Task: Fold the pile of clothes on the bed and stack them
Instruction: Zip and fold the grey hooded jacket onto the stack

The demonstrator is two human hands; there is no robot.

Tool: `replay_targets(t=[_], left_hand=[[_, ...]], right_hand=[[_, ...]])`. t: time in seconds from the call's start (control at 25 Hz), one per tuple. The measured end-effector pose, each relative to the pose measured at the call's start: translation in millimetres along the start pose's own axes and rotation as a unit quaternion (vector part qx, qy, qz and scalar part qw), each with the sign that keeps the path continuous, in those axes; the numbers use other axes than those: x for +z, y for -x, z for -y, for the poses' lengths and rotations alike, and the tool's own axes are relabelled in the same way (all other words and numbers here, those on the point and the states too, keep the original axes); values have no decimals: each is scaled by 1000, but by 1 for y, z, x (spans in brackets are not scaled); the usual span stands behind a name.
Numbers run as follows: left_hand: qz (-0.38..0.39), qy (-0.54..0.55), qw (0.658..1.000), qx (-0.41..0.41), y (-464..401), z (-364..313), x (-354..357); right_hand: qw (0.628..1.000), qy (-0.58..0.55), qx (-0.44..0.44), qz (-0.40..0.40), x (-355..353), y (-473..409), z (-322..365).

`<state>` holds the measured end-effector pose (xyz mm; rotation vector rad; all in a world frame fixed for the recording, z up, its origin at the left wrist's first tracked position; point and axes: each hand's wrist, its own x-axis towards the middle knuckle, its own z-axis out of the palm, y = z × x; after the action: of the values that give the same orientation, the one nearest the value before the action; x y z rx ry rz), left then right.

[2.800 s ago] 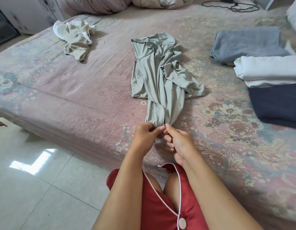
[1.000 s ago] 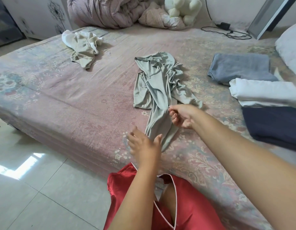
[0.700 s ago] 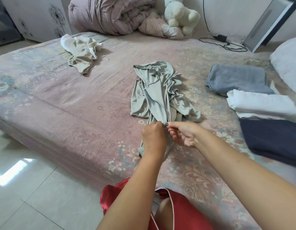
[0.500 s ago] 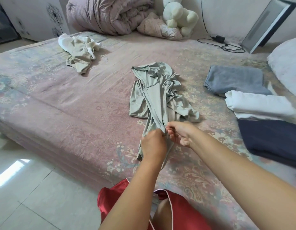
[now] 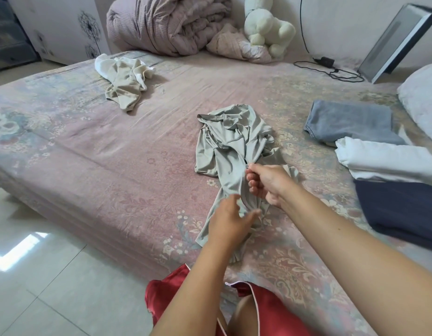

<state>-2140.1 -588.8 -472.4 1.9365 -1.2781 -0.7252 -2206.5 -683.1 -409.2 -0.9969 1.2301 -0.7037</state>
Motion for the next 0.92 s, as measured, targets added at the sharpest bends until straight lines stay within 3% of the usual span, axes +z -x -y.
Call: replay_targets(t=[0.16,0.28,0.48,0.6,0.72,0.8,0.84,0.92], left_hand=[[-48,103,993,20,-29,-13,1],[-66,76,995,12,-33,-14,1],[-23,49,998,13,-17,-5,0],[43,51,998,-21,0,4,4],[112,-29,993,-36,8,13,5],[129,-62,989,-38,10,14,4],[115,-41,992,-28,10,12,2],[16,35,999,-8,7,4,-3]], right_hand=[[1000,20,-5,3,-4,15,-6],[1000,26,-2,6,-5,22,-13],[1000,-17,10,-23,0,19,-12],[997,-65,20,-39,10,11,0],[991,-122,3,-50,8,5,23],[994,-94,-19,-49,5,7,28],[996,-69,-23,-42,4,10,26],[999,-26,-23,-27,1,14,16]])
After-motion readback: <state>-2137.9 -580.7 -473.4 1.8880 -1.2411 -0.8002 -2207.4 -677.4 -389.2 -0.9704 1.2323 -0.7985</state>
